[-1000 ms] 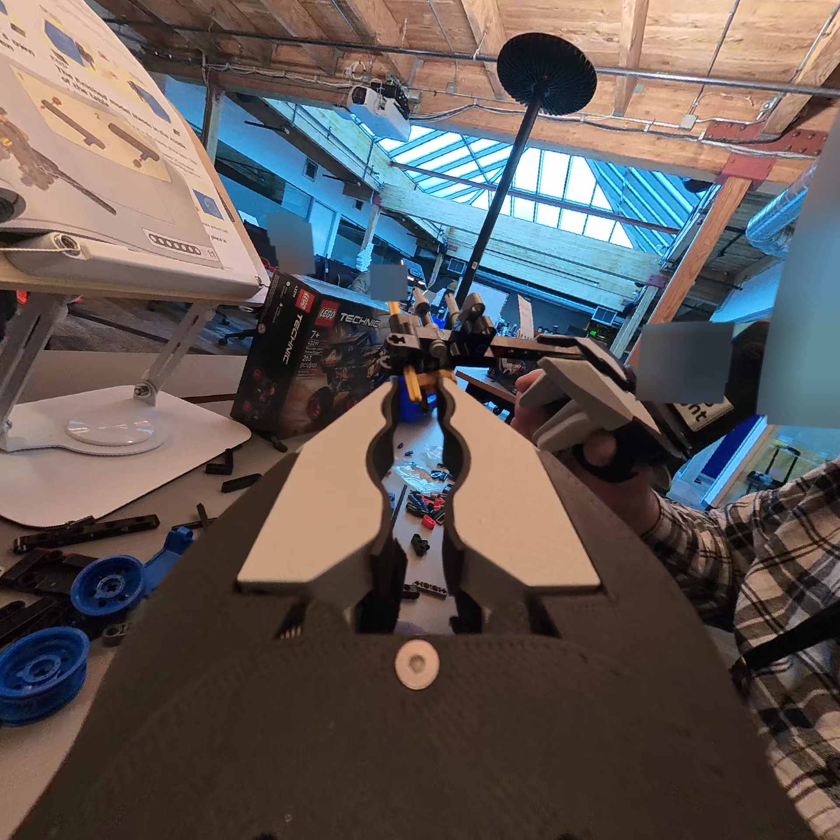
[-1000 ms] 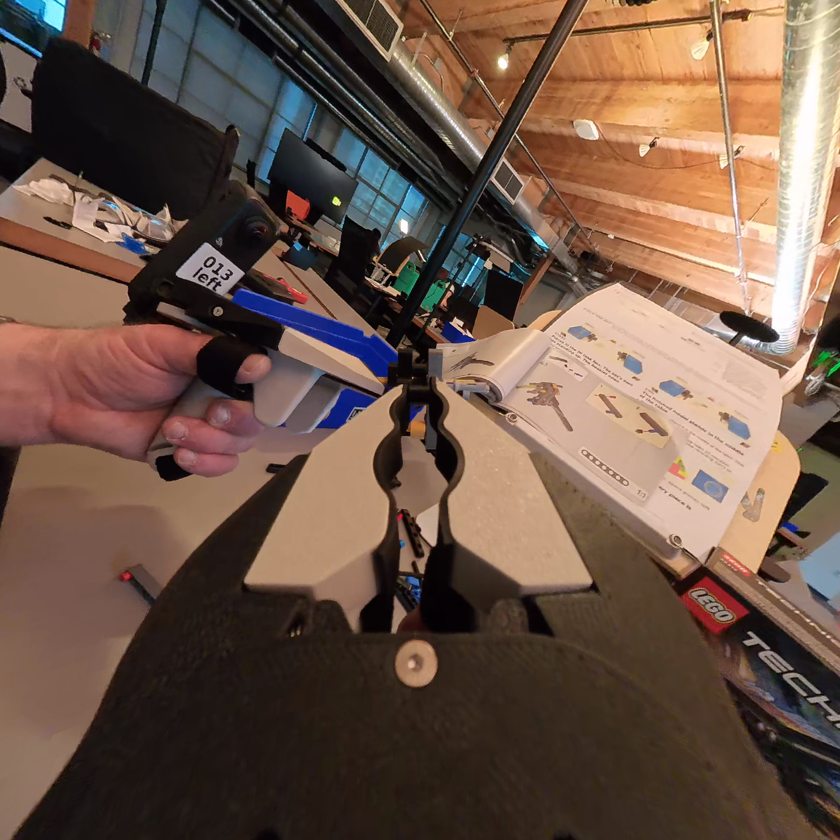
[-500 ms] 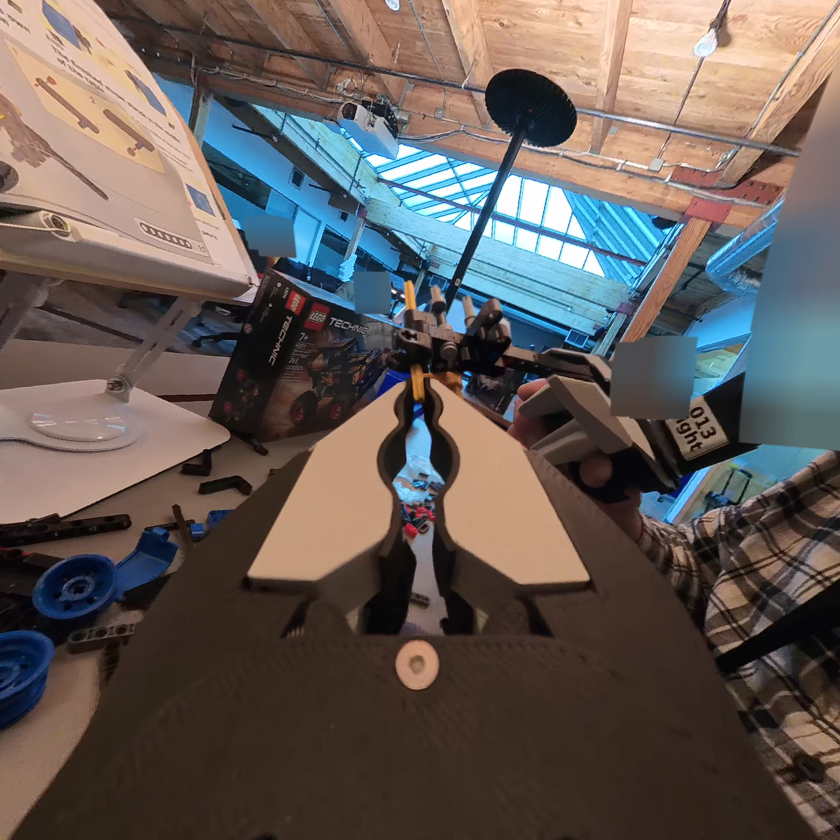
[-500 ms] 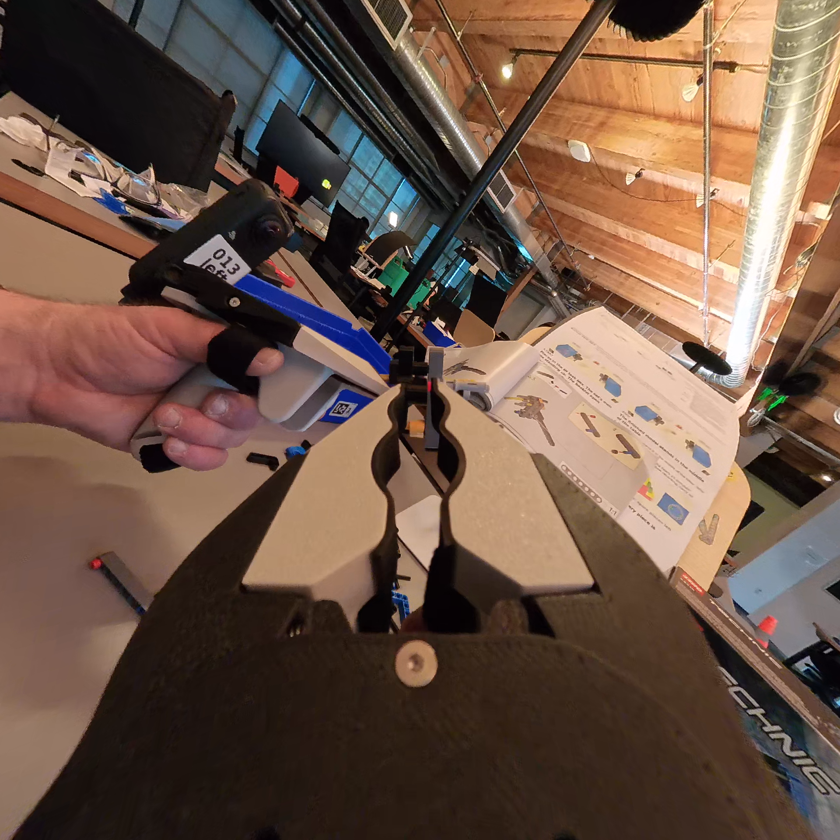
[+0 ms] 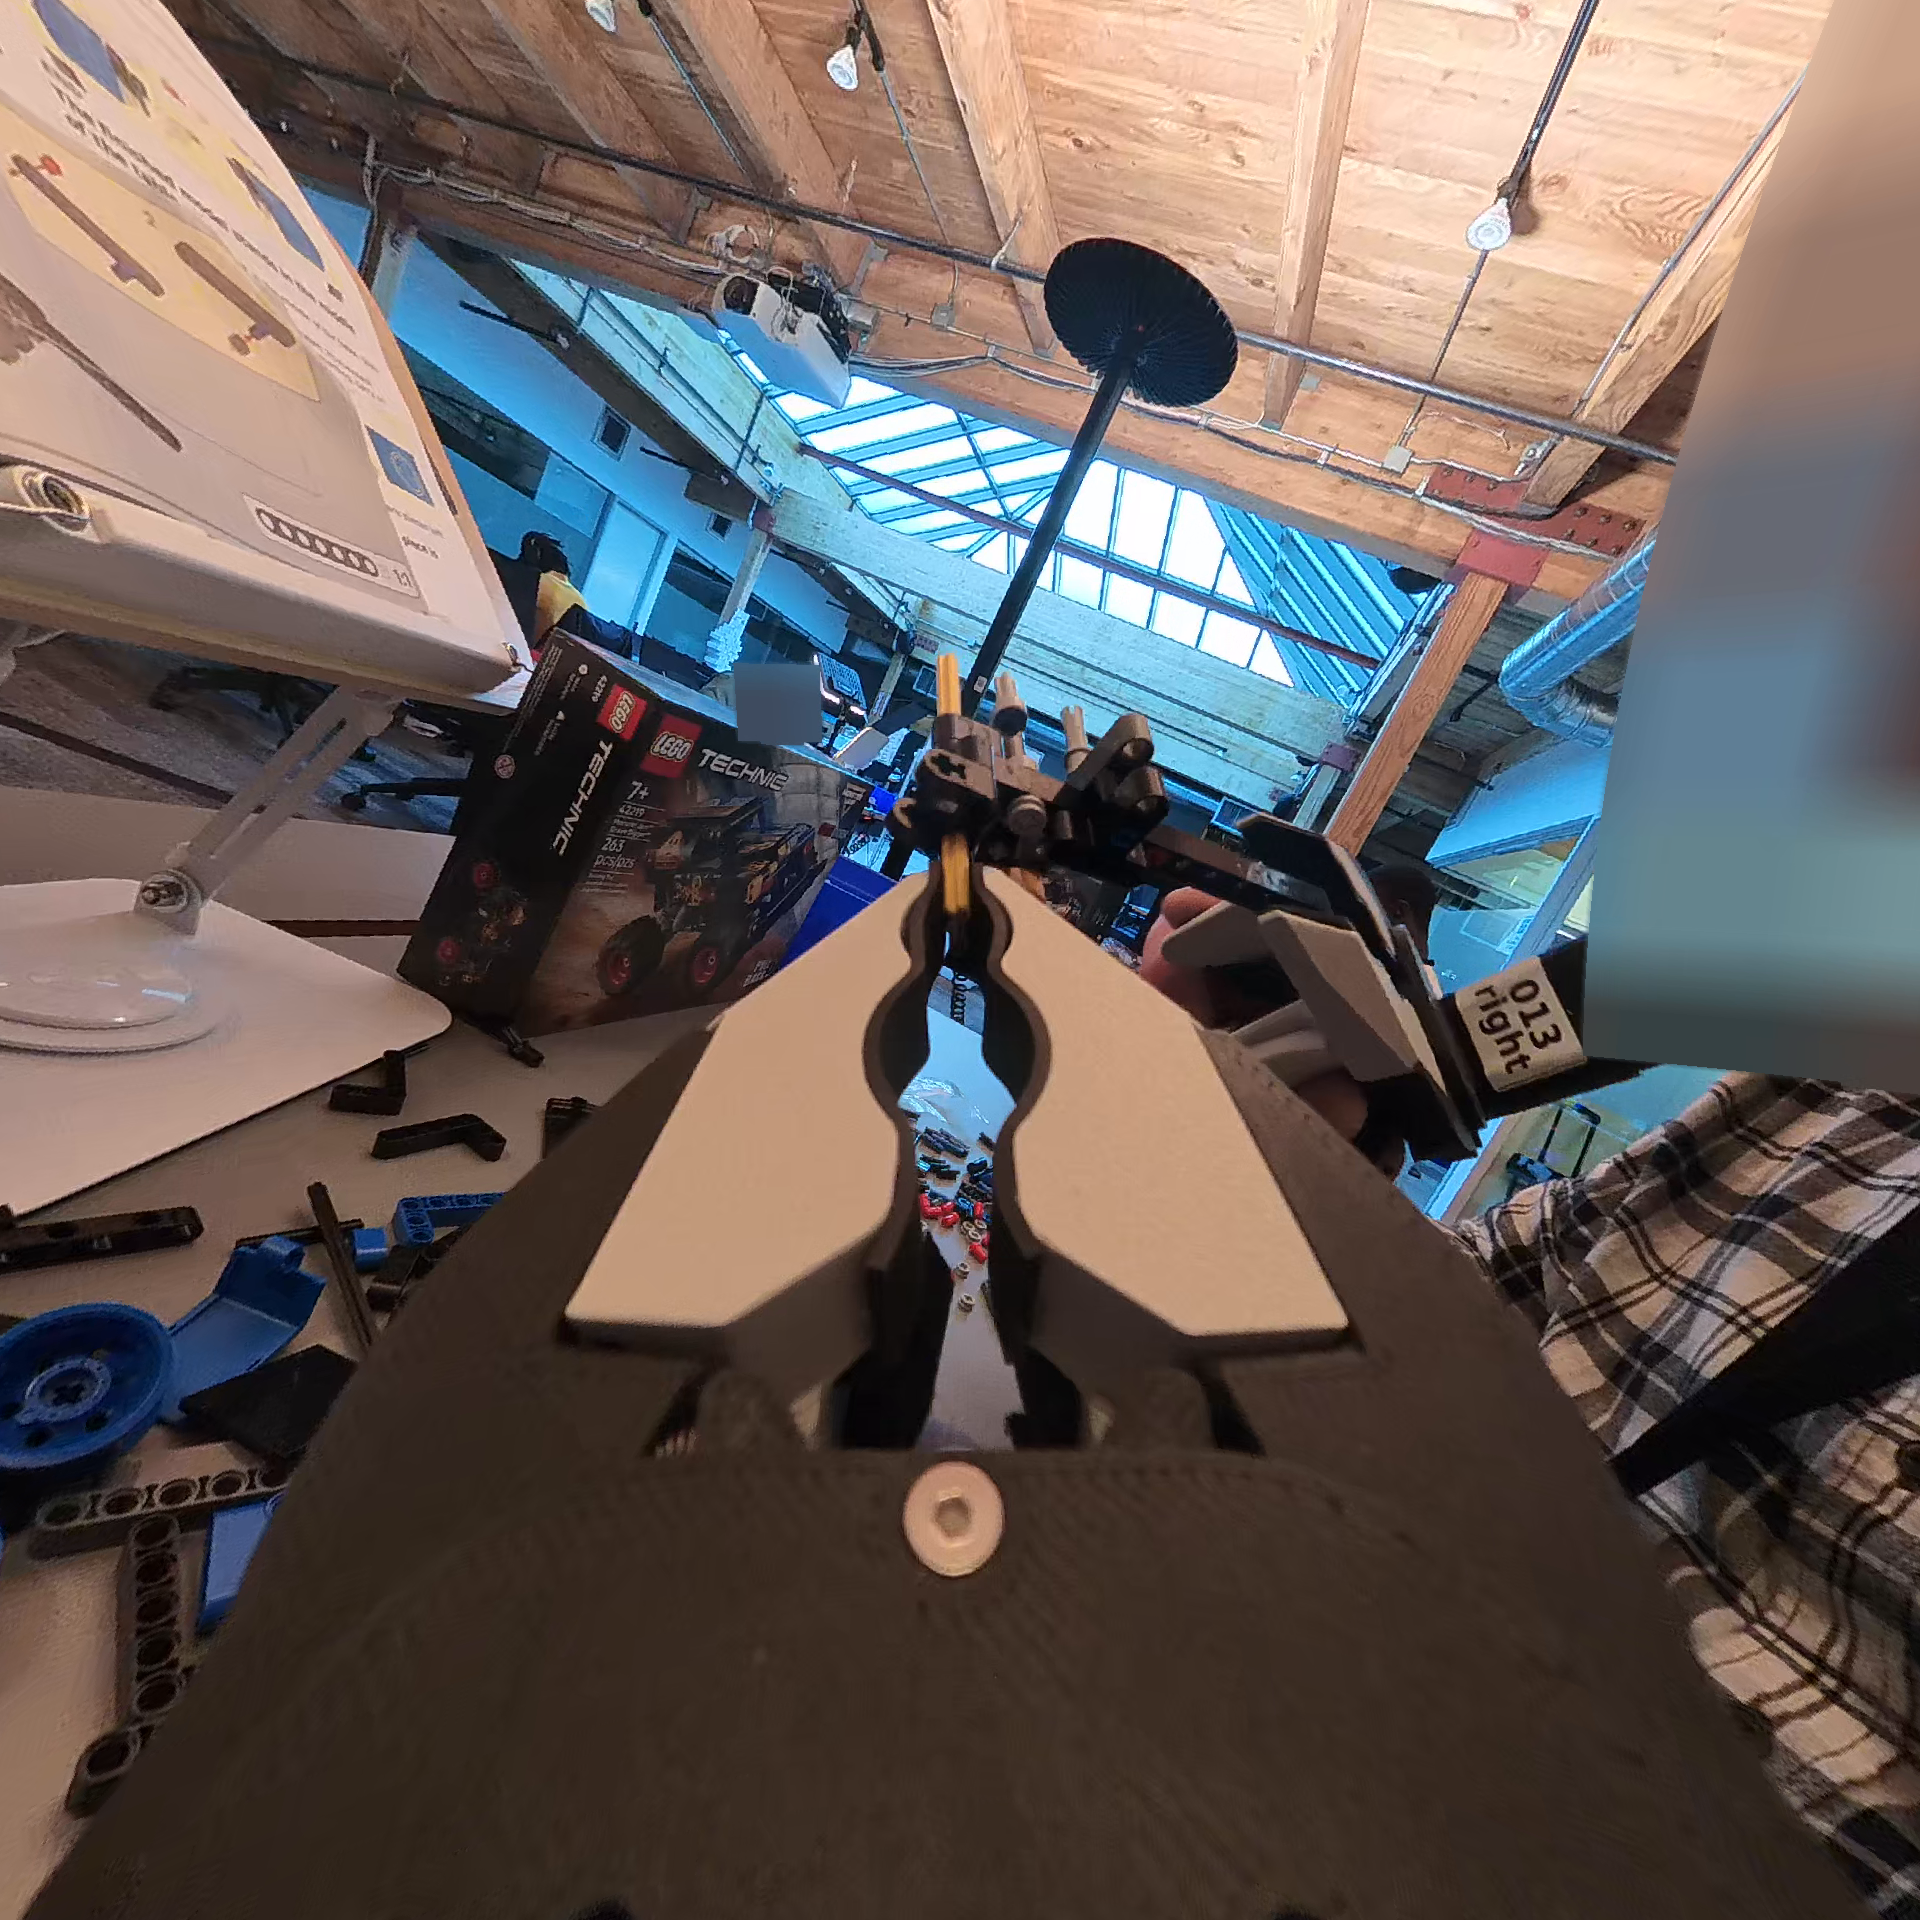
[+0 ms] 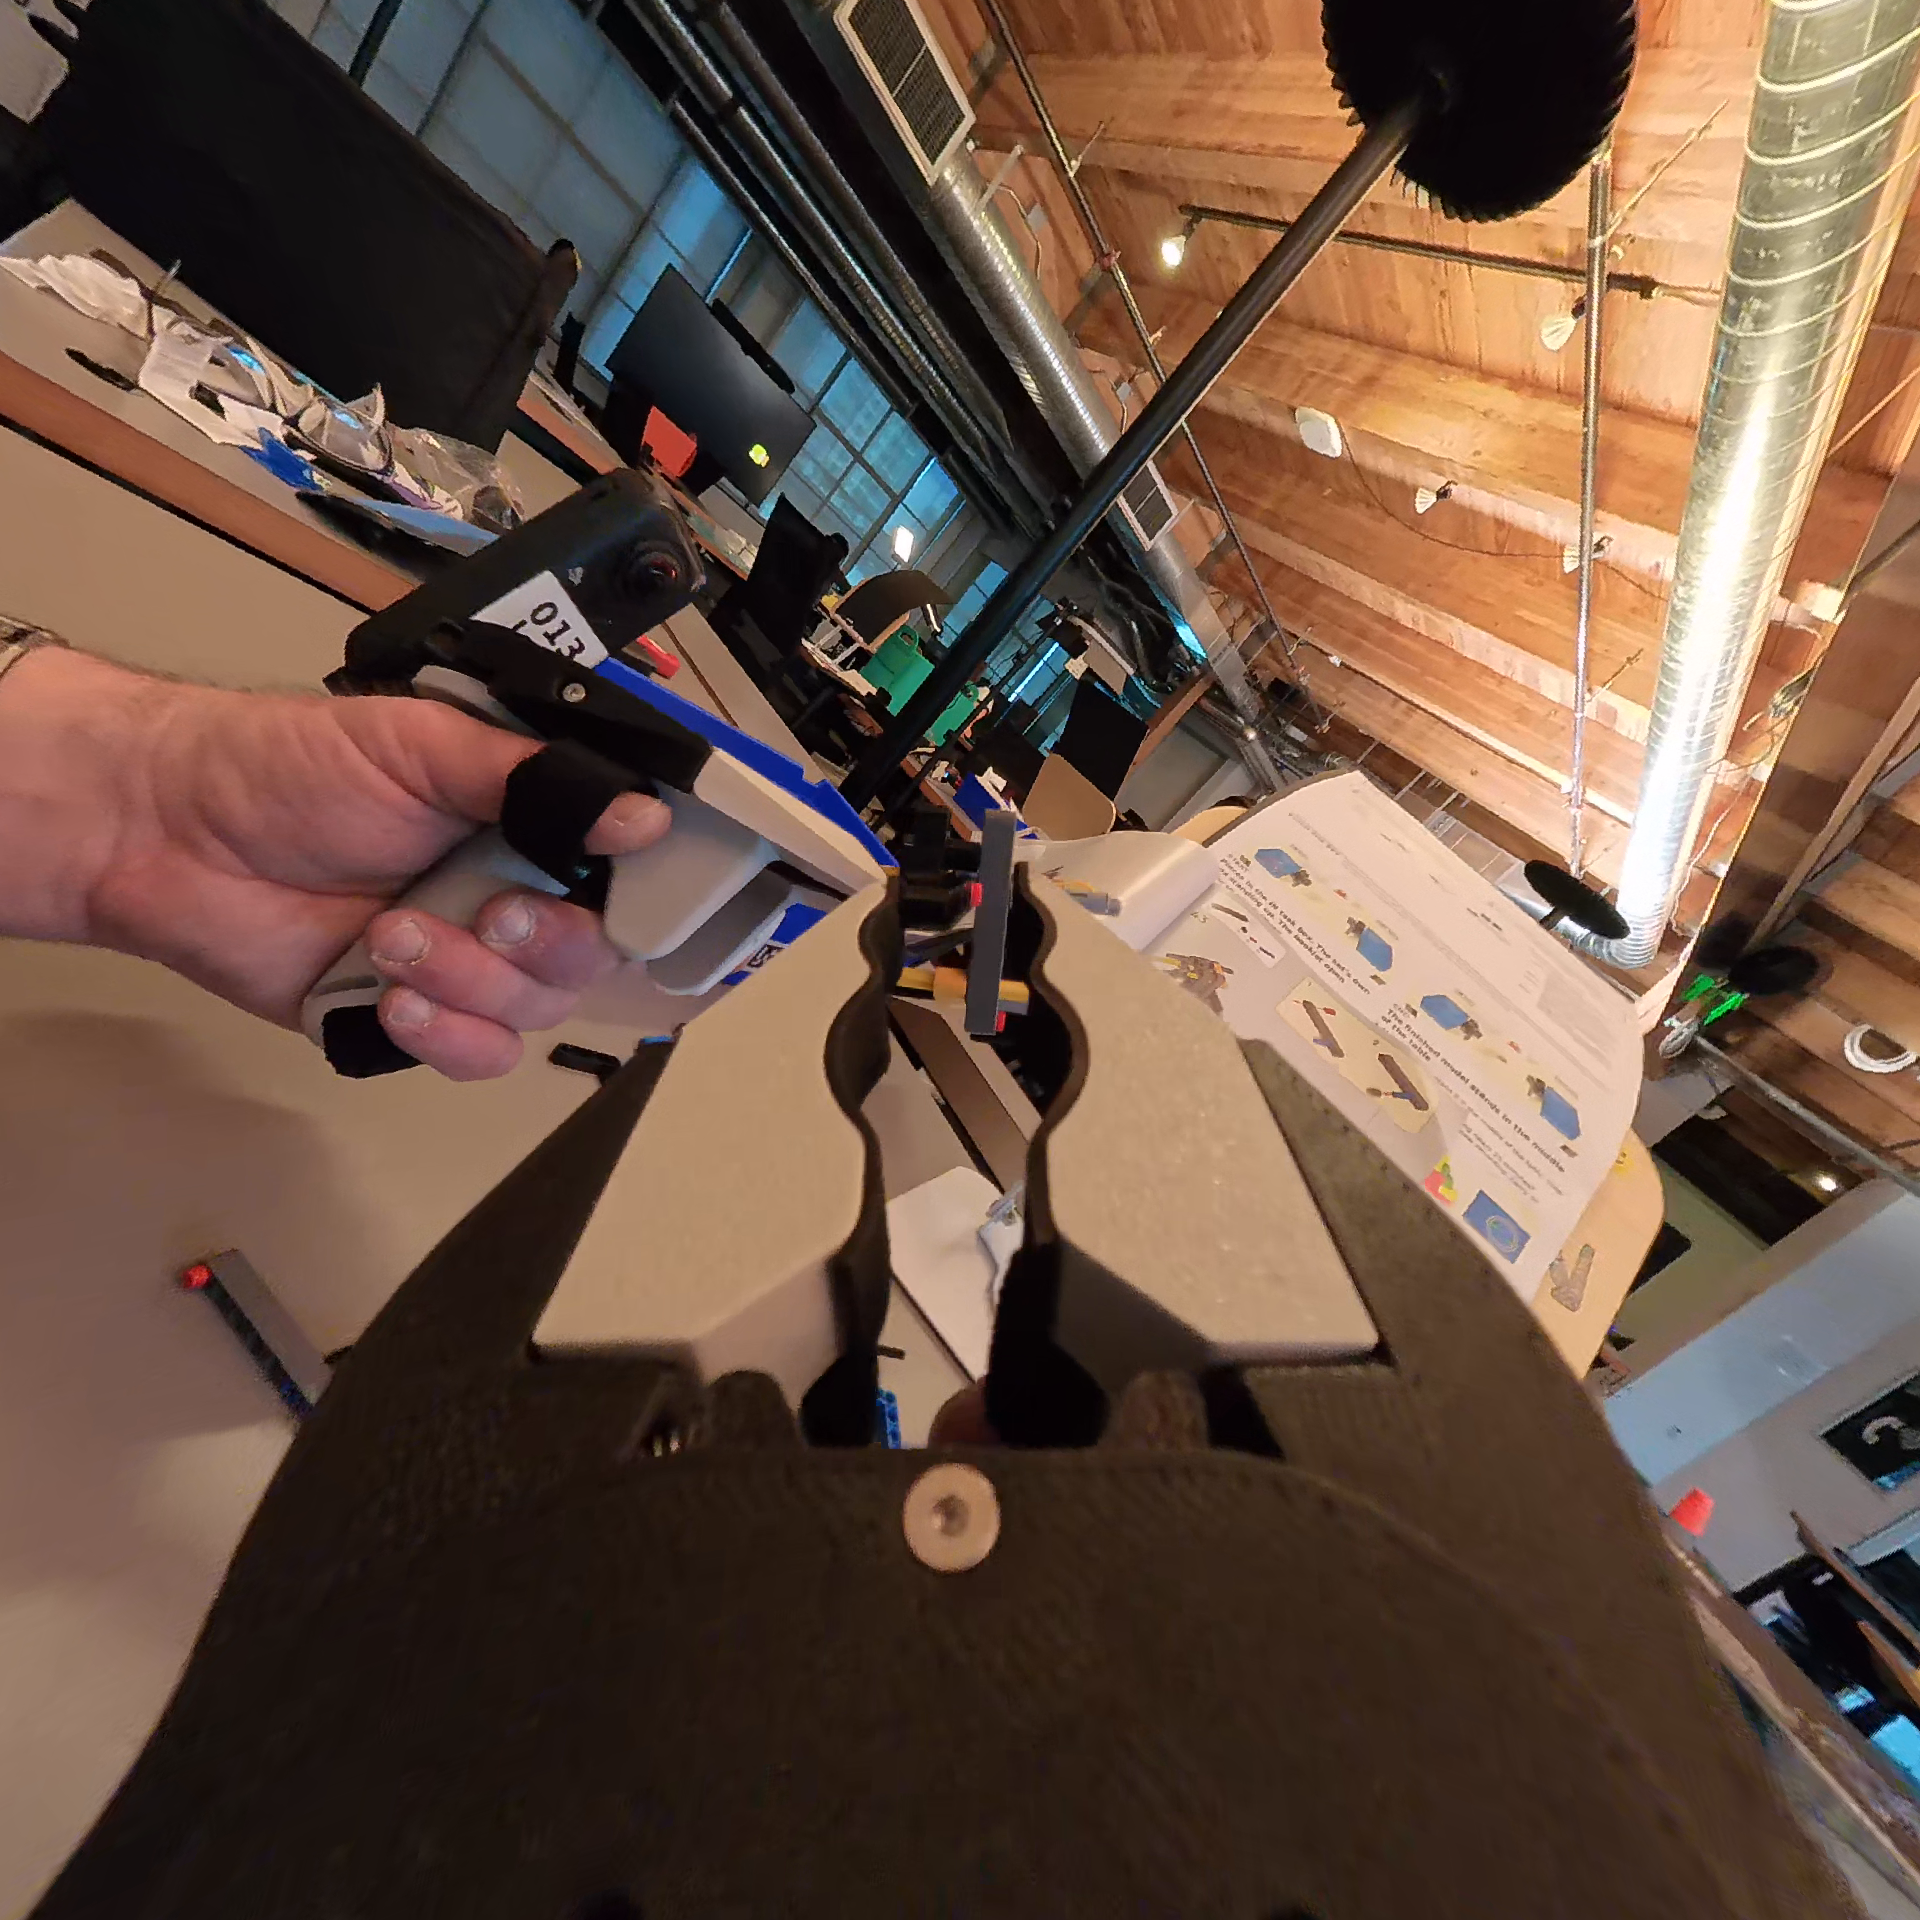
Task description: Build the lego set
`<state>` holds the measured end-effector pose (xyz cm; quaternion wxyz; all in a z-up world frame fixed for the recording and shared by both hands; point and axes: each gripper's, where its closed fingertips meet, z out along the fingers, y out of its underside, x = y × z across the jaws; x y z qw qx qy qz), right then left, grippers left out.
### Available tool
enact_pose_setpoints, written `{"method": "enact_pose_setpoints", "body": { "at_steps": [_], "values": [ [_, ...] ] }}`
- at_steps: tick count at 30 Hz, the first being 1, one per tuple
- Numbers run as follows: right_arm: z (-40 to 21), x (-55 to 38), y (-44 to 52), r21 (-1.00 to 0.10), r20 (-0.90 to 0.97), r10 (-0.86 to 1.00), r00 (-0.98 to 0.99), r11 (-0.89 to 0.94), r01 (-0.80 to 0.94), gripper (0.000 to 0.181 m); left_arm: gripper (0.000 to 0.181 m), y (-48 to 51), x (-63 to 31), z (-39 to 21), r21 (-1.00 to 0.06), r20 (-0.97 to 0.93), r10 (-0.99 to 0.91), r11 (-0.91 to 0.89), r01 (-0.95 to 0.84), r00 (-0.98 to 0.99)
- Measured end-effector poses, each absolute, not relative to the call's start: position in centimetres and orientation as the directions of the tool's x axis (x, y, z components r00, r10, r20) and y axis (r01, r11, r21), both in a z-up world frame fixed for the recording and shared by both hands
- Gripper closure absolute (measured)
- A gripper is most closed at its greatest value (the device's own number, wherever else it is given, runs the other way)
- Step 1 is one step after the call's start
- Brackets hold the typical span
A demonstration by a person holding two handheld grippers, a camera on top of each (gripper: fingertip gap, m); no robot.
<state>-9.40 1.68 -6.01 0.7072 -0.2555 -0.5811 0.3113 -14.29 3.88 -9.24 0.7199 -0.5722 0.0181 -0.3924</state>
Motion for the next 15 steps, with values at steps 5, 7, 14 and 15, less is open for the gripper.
{"method": "enact_pose_setpoints", "body": {
  "at_steps": [5,7,14,15],
  "values": [
    [-6.3,-9.4,1.5,-0.665,0.720,0.678,0.148,0.735,-0.134,0.176,0.181,4.0,-14.2,-9.5,-0.838,0.433,-0.585,0.020,0.546,0.686],
    [-6.3,-9.4,1.5,-0.661,0.724,0.674,0.148,0.739,-0.133,0.176,0.181,4.2,-14.1,-9.8,-0.837,0.442,-0.585,0.004,0.547,0.680],
    [-6.5,-9.4,2.1,-0.682,0.705,0.694,0.146,0.720,-0.133,0.176,0.181,4.5,-13.8,-10.5,-0.835,0.468,-0.580,-0.042,0.549,0.667],
    [-6.5,-9.4,2.1,-0.684,0.702,0.697,0.143,0.717,-0.135,0.176,0.181,4.6,-13.8,-10.7,-0.835,0.472,-0.578,-0.050,0.549,0.666]
  ]
}}
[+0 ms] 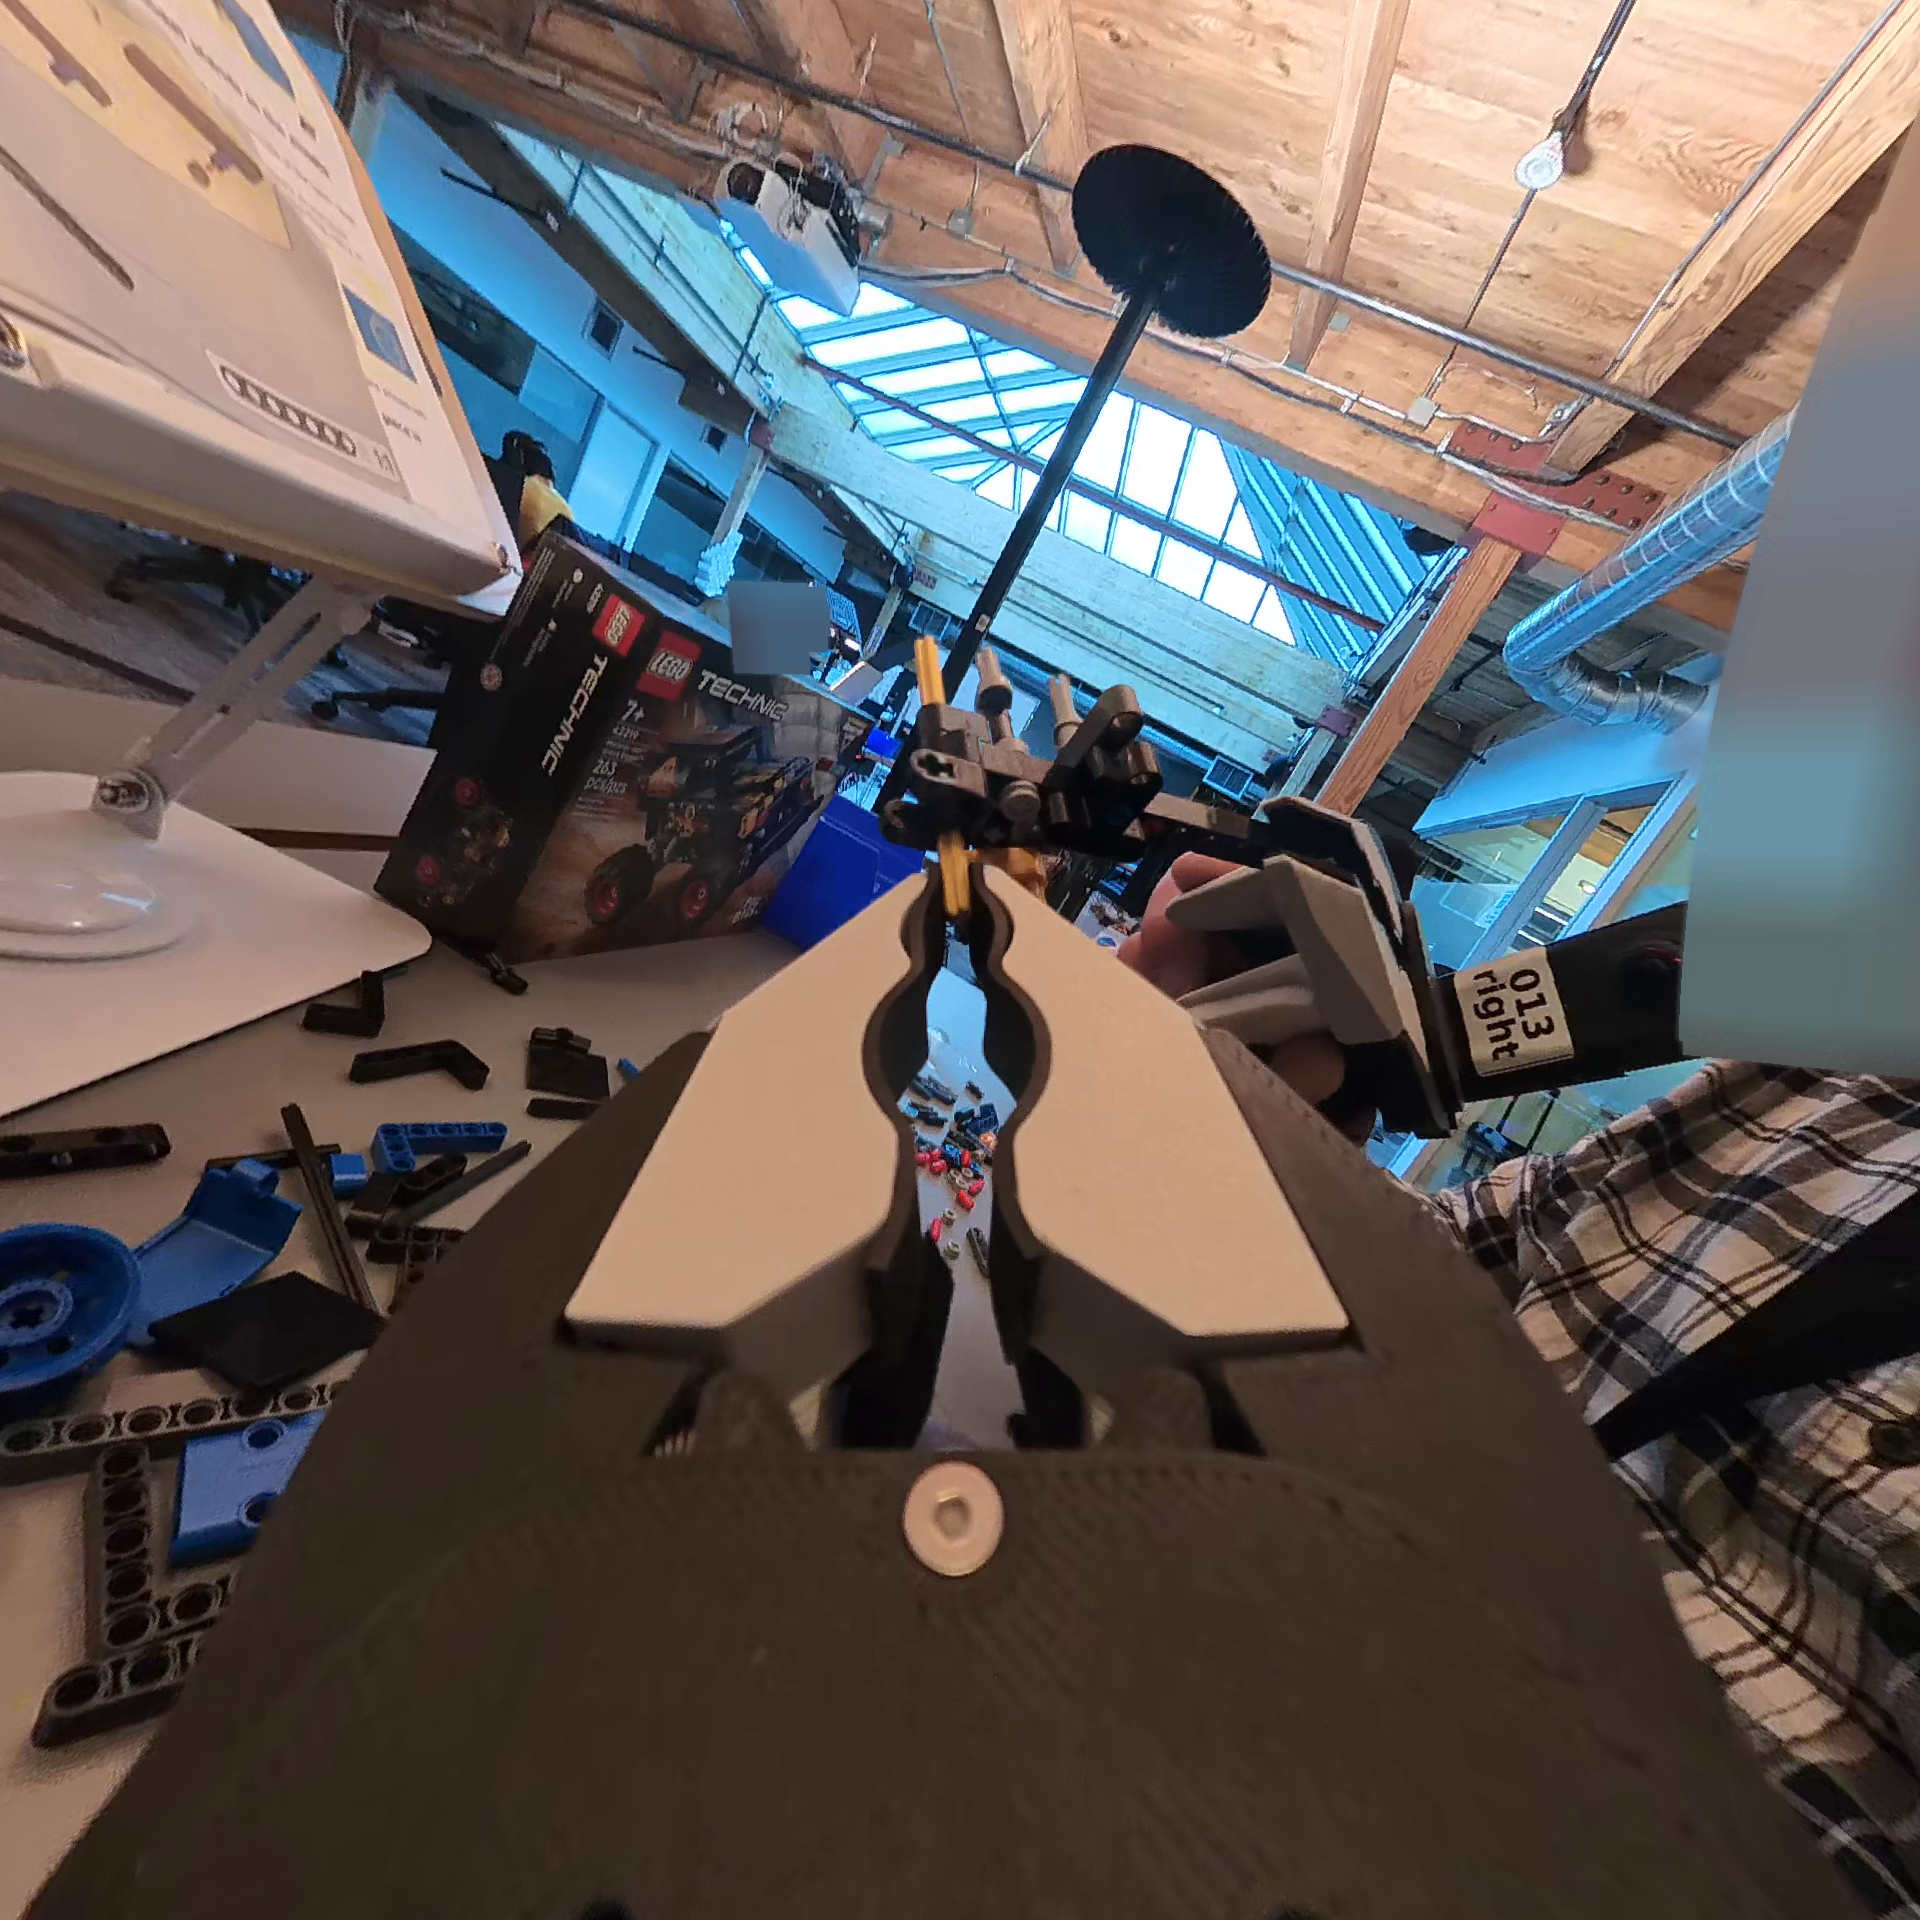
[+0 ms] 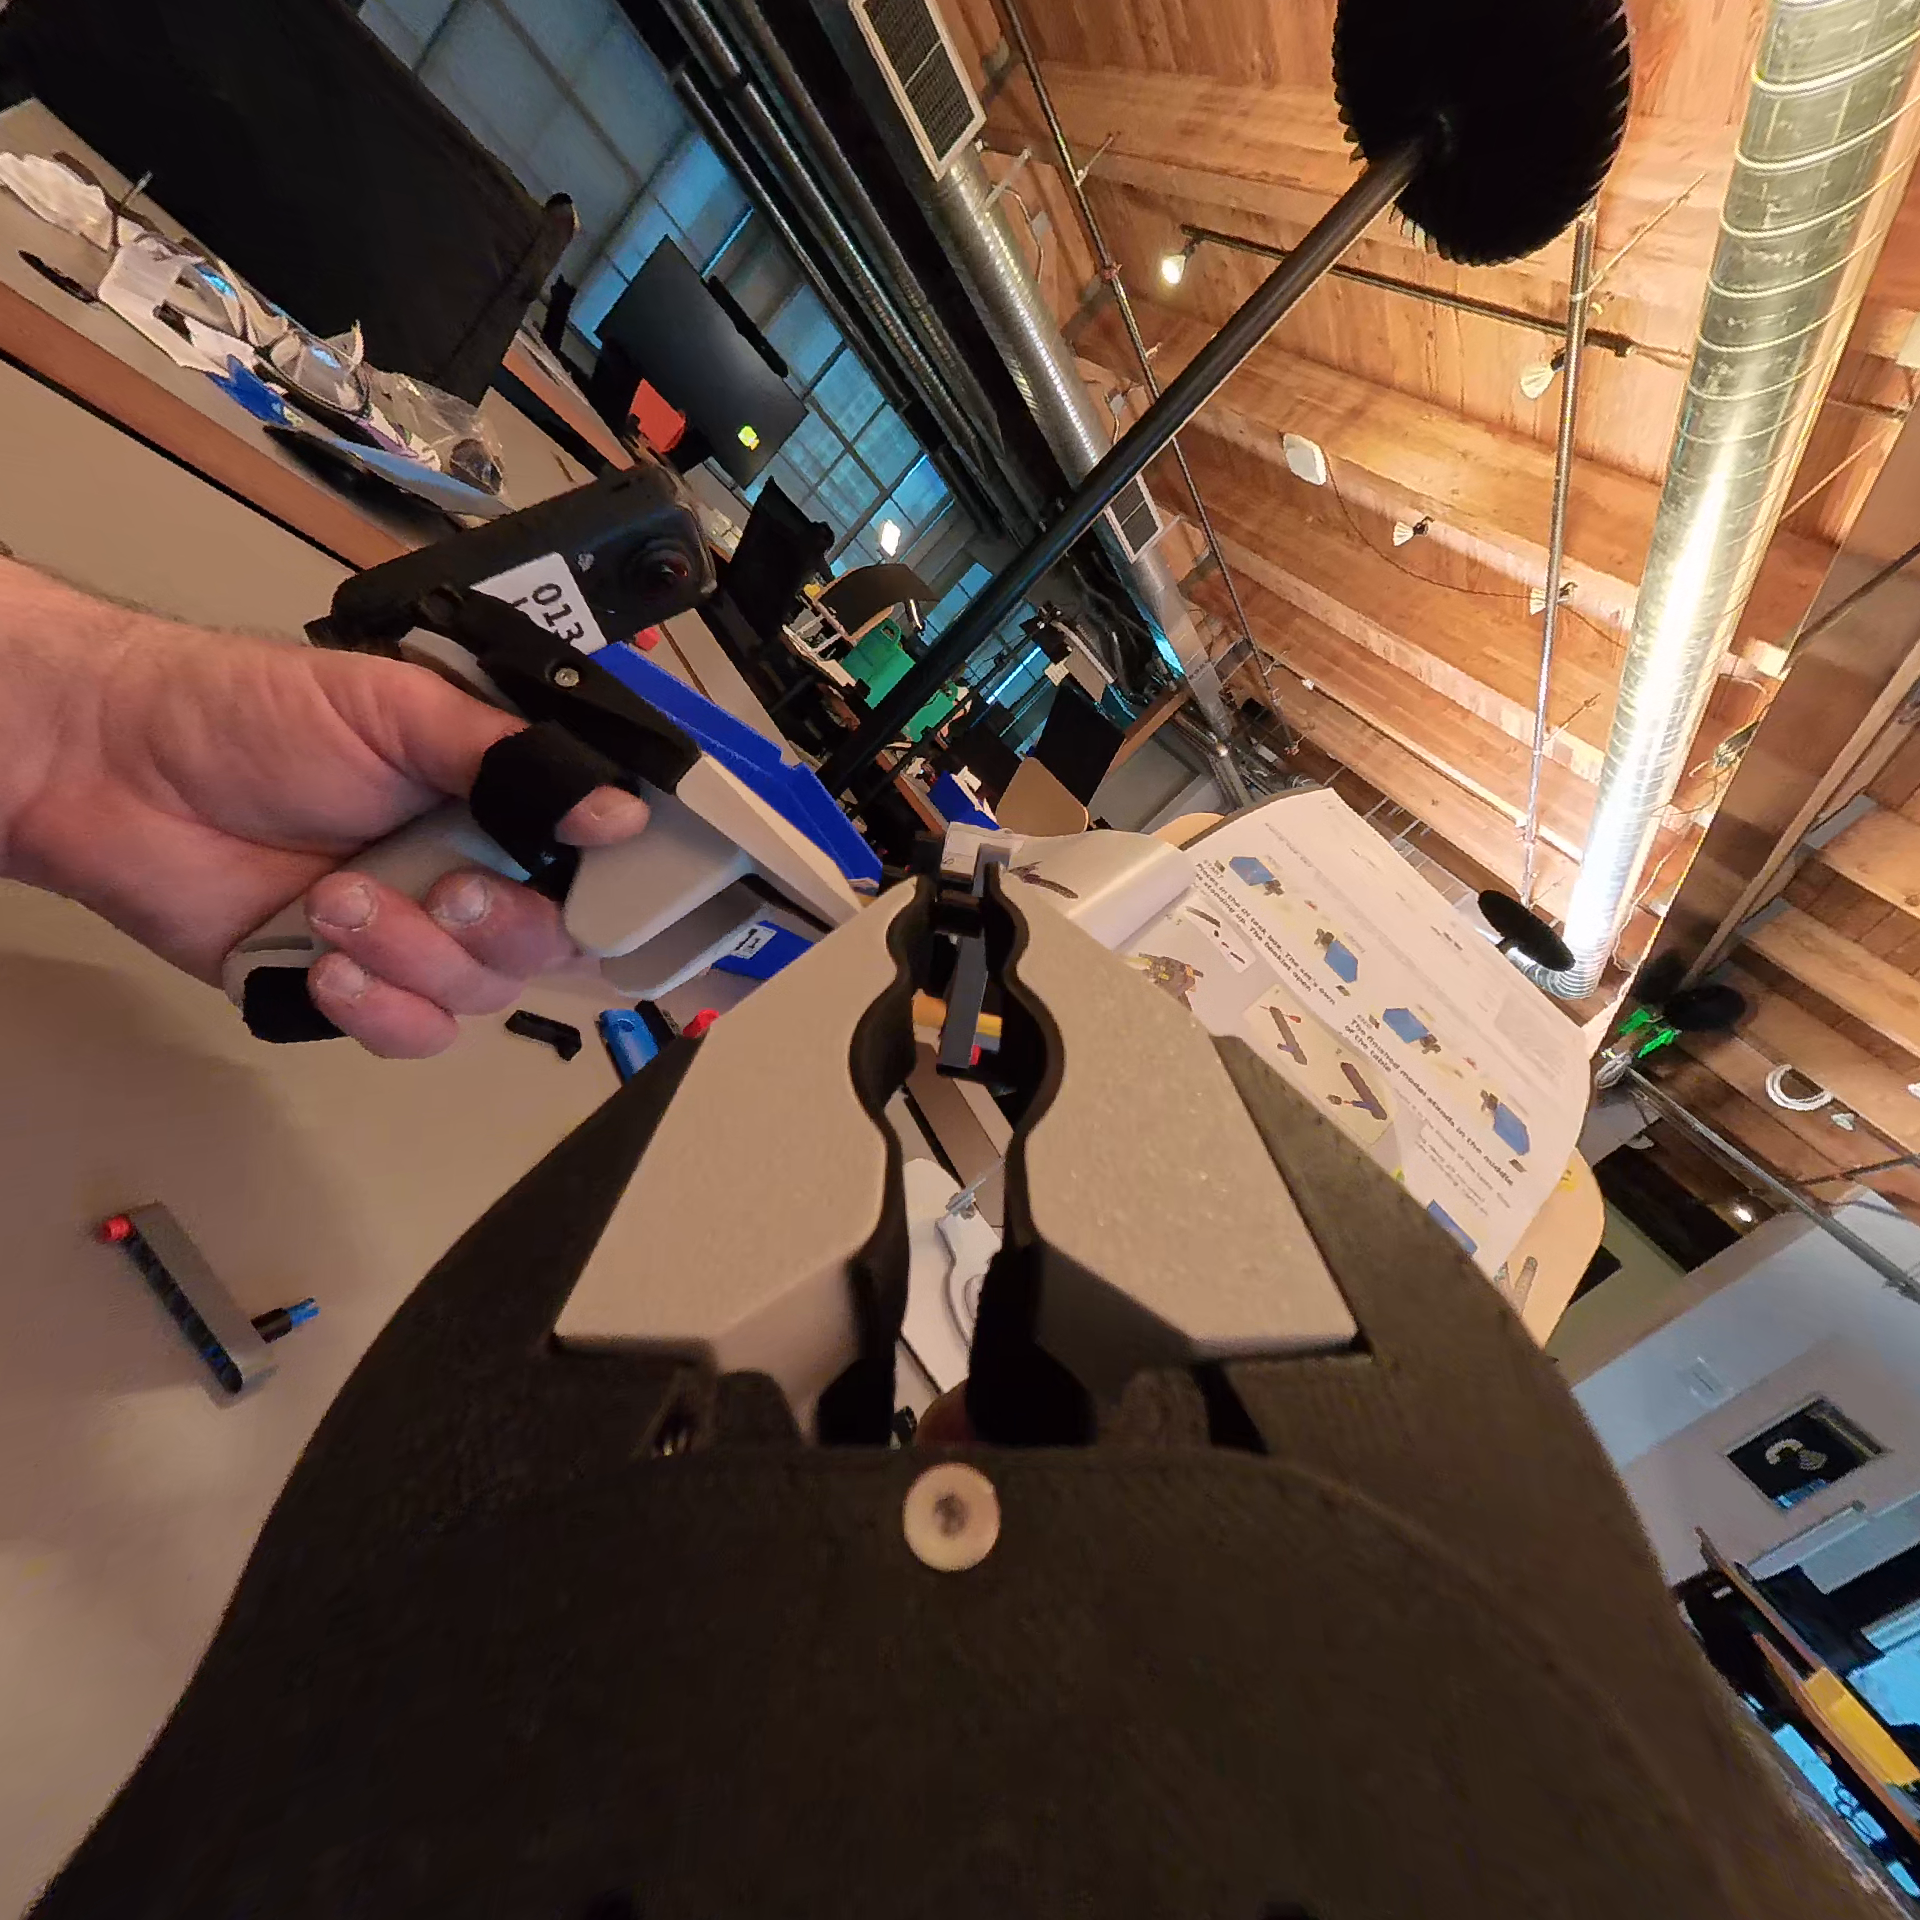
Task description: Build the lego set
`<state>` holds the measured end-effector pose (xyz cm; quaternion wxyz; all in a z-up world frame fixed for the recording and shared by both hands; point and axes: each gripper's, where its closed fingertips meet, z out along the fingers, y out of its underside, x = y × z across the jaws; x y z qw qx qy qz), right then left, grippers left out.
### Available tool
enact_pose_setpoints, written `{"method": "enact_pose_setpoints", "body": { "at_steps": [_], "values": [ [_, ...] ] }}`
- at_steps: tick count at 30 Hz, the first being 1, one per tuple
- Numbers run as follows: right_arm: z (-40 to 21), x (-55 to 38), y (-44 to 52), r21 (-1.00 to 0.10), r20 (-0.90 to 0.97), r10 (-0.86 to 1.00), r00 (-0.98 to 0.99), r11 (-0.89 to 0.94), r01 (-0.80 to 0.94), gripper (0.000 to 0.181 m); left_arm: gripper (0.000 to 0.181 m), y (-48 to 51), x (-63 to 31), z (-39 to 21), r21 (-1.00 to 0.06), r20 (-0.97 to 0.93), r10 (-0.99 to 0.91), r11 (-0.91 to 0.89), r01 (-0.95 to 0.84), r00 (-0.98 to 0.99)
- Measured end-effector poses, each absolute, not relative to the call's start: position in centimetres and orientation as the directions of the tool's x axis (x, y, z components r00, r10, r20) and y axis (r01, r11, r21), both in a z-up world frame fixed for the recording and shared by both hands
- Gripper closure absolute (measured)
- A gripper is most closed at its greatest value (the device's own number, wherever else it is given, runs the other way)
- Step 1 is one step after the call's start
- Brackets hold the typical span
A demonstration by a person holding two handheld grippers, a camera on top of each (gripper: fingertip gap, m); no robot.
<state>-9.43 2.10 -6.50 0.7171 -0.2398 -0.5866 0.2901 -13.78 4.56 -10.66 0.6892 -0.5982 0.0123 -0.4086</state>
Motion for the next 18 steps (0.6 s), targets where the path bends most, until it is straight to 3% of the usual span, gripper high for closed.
{"method": "enact_pose_setpoints", "body": {
  "at_steps": [9,18],
  "values": [
    [-6.8,-9.4,2.6,-0.739,0.648,0.753,0.117,0.658,-0.141,0.177,0.179,4.8,-13.7,-11.2,-0.853,0.457,-0.555,-0.053,0.519,0.695],
    [-6.9,-9.2,3.7,-0.796,0.579,0.808,0.109,0.589,-0.140,0.177,0.162,4.9,-14.1,-11.1,-0.882,0.404,-0.517,0.000,0.471,0.755]
  ]
}}
